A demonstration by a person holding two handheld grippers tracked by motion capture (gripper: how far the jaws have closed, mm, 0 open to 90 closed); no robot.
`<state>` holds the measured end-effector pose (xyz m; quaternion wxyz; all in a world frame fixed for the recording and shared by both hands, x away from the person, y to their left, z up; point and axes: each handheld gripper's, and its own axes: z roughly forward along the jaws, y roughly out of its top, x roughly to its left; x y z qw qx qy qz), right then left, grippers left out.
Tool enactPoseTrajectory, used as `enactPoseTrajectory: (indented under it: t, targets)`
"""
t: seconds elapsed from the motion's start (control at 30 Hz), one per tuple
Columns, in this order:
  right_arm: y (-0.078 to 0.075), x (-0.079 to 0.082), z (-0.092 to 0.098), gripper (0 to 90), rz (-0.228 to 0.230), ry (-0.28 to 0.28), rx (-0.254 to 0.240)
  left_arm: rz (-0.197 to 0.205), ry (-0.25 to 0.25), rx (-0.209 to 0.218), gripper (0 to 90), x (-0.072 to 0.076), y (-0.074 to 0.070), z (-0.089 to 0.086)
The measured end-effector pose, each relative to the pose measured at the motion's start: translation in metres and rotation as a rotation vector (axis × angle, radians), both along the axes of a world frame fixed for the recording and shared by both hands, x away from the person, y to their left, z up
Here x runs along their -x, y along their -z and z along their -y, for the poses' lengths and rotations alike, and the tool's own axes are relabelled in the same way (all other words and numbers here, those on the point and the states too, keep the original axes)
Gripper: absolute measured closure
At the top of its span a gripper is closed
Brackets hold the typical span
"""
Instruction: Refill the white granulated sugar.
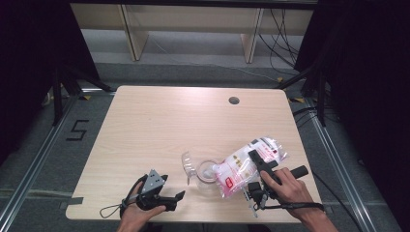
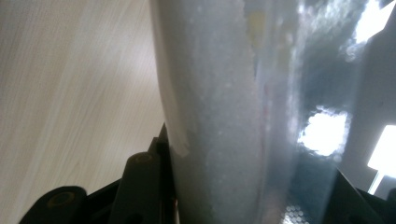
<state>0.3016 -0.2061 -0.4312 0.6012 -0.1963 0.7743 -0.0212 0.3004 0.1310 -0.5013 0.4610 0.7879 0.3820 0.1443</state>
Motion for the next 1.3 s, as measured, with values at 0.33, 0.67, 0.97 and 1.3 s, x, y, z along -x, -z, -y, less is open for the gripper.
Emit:
enactPoseTrajectory:
  t: [0.33,0.67,0.97,1.3]
  targets:
    - [-0.0023,-0.0008,-0.001,60.5,0.008,-0.022,0.031,0.006,0.005,0.0,15.9,-0.0004,0.0001,0.0003]
    - [-0.0031,-0.0014,-0.0023,60.8,0.008,-0.03,0.036,-0.002,0.001,0.004,15.8,0.0,0.0002,0.0005]
    - [-0.0034,-0.0021,-0.0025,61.2,0.005,-0.035,0.042,0.008,0.007,-0.002,15.8,-0.0005,0.0001,0.0002]
    - [-0.0031,-0.0043,-0.0032,61.6,0.008,-0.044,0.032,-0.002,0.003,0.003,15.8,-0.0004,0.0002,-0.0001]
